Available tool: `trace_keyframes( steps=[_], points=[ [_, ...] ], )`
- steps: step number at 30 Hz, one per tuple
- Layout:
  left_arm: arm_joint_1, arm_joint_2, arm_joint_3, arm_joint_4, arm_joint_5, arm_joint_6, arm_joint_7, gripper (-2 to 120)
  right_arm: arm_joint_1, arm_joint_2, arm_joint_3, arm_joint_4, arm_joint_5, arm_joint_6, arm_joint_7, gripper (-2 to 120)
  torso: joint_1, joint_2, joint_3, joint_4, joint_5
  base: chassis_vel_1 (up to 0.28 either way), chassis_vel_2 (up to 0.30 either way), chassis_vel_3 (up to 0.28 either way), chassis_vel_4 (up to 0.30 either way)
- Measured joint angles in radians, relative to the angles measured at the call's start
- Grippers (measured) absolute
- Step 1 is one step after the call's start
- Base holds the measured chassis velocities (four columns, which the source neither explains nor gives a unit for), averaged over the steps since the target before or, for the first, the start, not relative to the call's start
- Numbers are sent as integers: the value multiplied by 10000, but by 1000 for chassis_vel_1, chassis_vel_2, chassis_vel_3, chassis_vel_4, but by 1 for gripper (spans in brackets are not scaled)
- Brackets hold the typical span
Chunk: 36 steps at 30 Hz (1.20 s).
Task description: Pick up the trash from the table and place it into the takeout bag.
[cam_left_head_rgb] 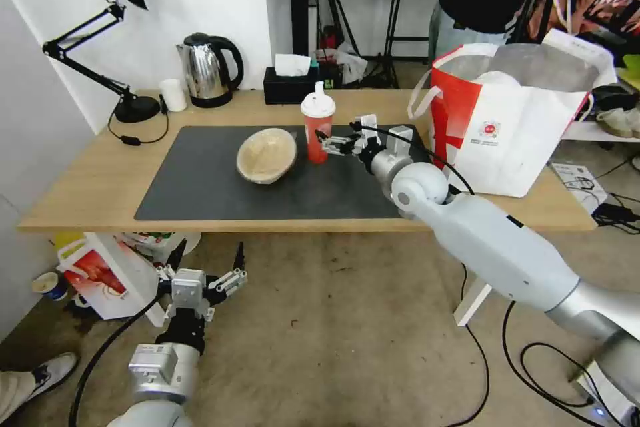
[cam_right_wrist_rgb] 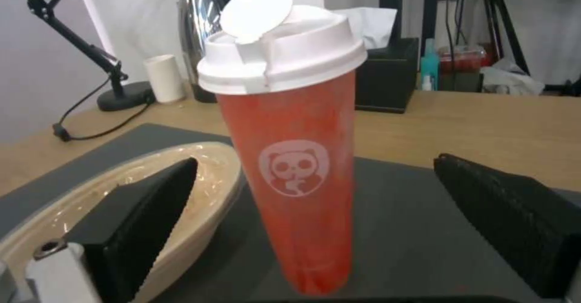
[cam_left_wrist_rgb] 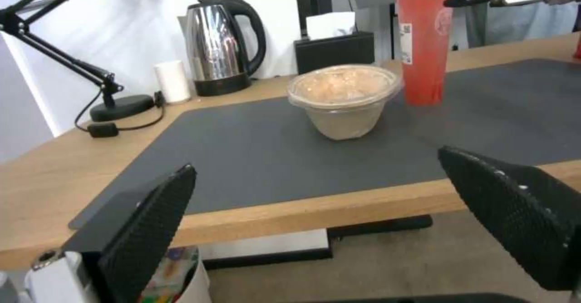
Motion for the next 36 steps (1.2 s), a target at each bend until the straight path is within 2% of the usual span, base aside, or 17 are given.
trace_keyframes(
  steps=[24,36],
  points=[
    [0,0,0,0,0,0,0,100,826,588,-554,-854,5,-185,-174,100,0,0,0,1,-1,0,0,0,0],
    [-1,0,0,0,0,0,0,100,1292,1191,-772,-2062,-238,-136,-402,100,0,0,0,0,0,0,0,0,0]
  ],
)
